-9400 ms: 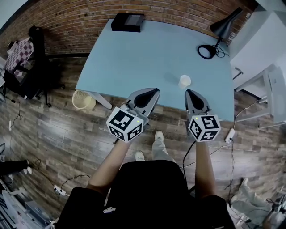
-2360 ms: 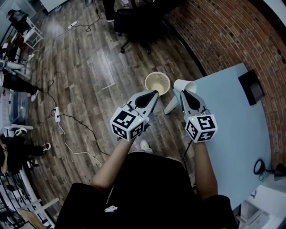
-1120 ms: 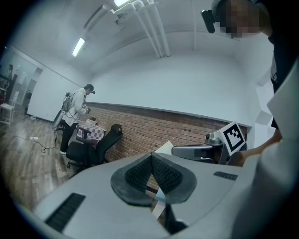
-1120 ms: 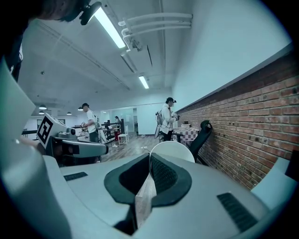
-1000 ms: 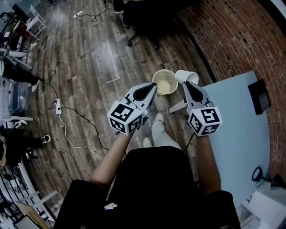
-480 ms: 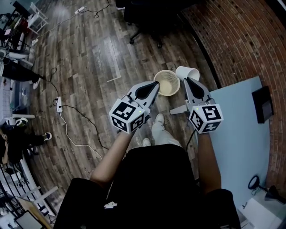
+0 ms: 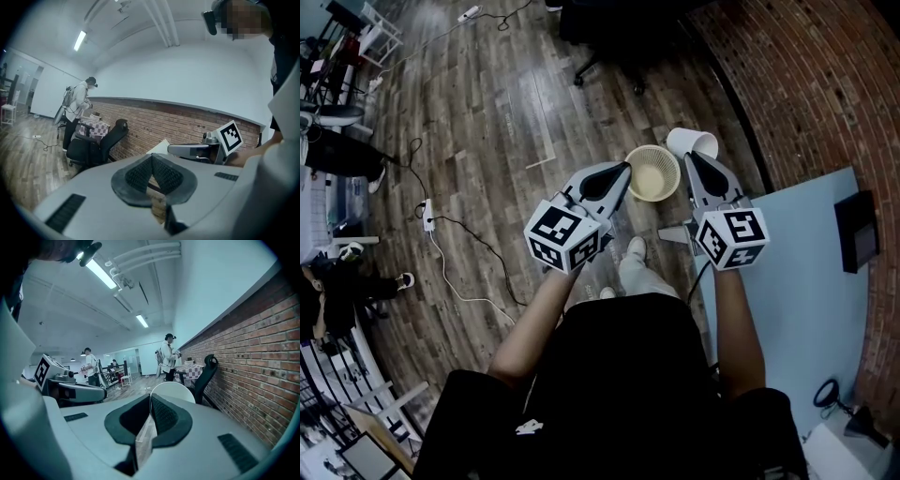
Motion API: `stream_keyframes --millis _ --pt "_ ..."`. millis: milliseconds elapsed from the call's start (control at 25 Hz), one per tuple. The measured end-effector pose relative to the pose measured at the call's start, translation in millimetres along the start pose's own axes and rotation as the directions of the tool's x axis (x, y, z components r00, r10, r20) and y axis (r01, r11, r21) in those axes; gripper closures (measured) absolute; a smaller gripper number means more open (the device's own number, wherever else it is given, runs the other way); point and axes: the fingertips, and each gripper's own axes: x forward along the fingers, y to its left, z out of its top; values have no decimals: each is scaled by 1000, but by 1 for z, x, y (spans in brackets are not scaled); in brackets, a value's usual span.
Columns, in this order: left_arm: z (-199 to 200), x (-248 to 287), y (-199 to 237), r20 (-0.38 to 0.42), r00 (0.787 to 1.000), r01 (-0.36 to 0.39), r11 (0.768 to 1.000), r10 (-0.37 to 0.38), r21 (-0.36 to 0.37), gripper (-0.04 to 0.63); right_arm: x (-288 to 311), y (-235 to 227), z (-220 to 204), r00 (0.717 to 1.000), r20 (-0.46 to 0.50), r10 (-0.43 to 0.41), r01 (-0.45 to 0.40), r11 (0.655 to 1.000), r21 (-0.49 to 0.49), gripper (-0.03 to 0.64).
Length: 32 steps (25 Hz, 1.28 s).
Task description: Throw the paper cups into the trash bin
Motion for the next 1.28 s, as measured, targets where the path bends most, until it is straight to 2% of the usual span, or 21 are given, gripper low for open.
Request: stream_keyframes --millis 240,560,840,1080,1280 --pt "4 36 4 -24 1000 -17 1000 17 -6 592 15 -36 2 1000 1 14 -14 999 30 603" --pt "1 65 12 -45 998 -52 999 51 -9 592 31 -61 -6 998 -3 56 -56 997 62 603" --pt "4 77 21 -60 996 -63 998 63 0 592 42 -73 -10 998 -16 57 -55 996 73 603" --pt "-1 84 38 -87 995 -46 999 45 -13 592 52 -79 -17 999 -40 28 -25 997 80 603" --pt "3 98 56 -81 997 1 1000 -3 -28 592 64 -83 -20 998 -53 -17 21 996 81 603"
